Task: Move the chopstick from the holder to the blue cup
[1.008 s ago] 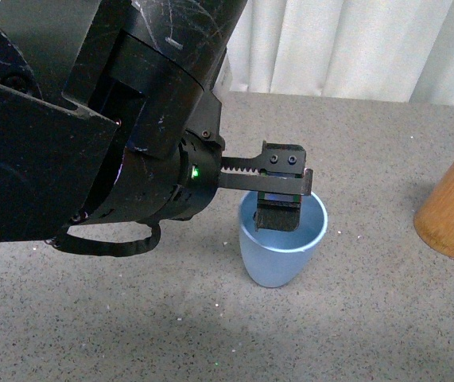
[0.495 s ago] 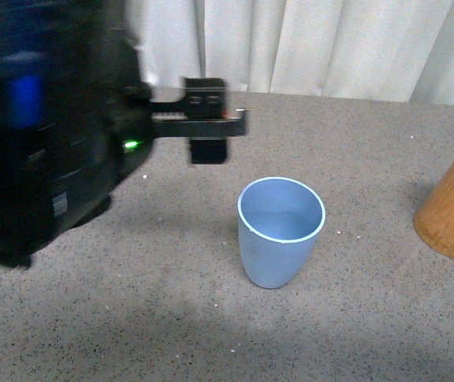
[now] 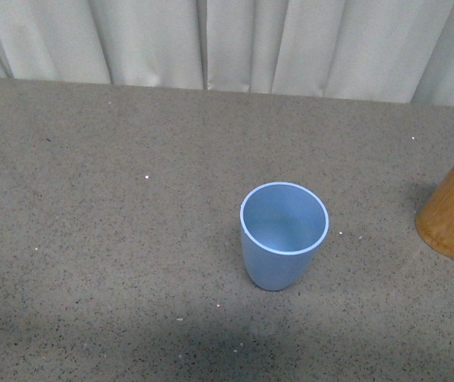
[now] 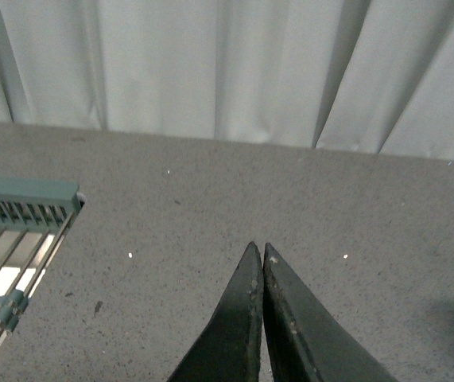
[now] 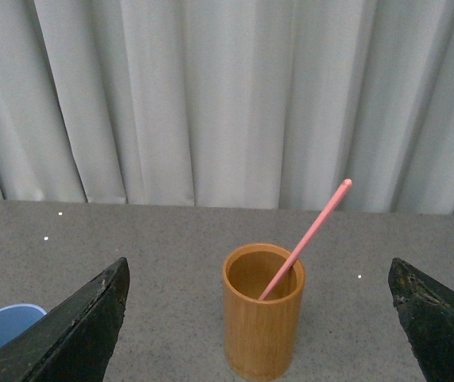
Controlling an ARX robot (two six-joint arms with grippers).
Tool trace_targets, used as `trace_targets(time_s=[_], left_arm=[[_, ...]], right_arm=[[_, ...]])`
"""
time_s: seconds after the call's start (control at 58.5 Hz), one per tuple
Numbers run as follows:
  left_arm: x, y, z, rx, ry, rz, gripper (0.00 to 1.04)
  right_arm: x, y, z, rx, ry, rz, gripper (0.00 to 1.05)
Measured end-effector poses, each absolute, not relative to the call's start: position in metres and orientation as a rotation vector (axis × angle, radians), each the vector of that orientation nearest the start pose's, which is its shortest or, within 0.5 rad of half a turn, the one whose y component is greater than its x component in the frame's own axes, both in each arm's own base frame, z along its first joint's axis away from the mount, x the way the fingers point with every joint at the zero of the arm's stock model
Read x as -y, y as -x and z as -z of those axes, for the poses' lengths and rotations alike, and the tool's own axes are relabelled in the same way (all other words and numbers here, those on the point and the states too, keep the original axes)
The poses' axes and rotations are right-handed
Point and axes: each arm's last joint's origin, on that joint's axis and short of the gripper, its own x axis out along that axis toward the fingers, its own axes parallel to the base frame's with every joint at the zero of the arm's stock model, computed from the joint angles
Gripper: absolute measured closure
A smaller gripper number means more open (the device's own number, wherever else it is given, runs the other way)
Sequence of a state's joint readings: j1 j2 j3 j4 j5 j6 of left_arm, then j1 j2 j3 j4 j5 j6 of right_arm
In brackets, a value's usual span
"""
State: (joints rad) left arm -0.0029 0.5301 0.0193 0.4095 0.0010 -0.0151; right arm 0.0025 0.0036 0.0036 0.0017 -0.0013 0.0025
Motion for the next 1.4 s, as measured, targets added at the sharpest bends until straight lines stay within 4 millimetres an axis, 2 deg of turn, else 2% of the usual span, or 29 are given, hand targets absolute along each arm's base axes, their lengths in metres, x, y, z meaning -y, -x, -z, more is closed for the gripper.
trace_targets(time_s=[0.068,0.12,0.427,0.461,0.513,0.581,0.683,0.735,0.82,0.888,1.059,1.23,1.401], left_arm=[[0.0,-0.109,-0.166,-0.051,0.01,0.003,1.01],[0.0,-0.1,-0.168,-0.019,0.008,0.003,1.01],[0.0,-0.097,-0.17,0.016,0.008,0.003,1.01],[0.0,-0.097,-0.17,0.016,0.008,0.003,0.99],[0.0,-0.097,-0.17,0.016,0.008,0.003,0.9],[0.0,-0.097,-0.17,0.016,0.008,0.002,0.72],[0.0,-0.097,-0.17,0.016,0.008,0.002,0.45],[0.0,-0.097,-0.17,0.016,0.008,0.003,0.38],[0.0,-0.097,-0.17,0.016,0.008,0.002,0.2],[0.0,-0.097,-0.17,0.016,0.007,0.002,0.05],[0.0,-0.097,-0.17,0.016,0.006,0.002,0.07],[0.0,-0.097,-0.17,0.016,0.006,0.002,0.07],[0.0,-0.097,-0.17,0.016,0.006,0.002,0.07]], right_arm=[[0.0,-0.098,-0.165,0.001,-0.003,0.0,0.1],[0.0,-0.098,-0.165,0.001,-0.002,-0.001,0.1],[0.0,-0.098,-0.165,0.001,-0.002,-0.003,0.1],[0.0,-0.098,-0.165,0.001,-0.002,-0.003,0.1],[0.0,-0.098,-0.164,-0.015,-0.015,0.01,0.1],[0.003,-0.102,-0.165,-0.243,-0.166,0.16,0.1],[0.015,-0.132,-0.172,-0.292,-0.285,0.239,0.1],[0.02,-0.144,-0.176,-0.293,-0.298,0.255,0.1],[0.033,-0.179,-0.183,-0.32,-0.323,0.287,0.1],[0.041,-0.21,-0.179,-0.418,-0.37,0.312,0.1],[0.045,-0.25,-0.18,-0.476,-0.404,0.347,0.1],[0.038,-0.278,-0.183,-0.488,-0.375,0.349,0.1],[0.031,-0.301,-0.177,-0.515,-0.317,0.371,0.1]])
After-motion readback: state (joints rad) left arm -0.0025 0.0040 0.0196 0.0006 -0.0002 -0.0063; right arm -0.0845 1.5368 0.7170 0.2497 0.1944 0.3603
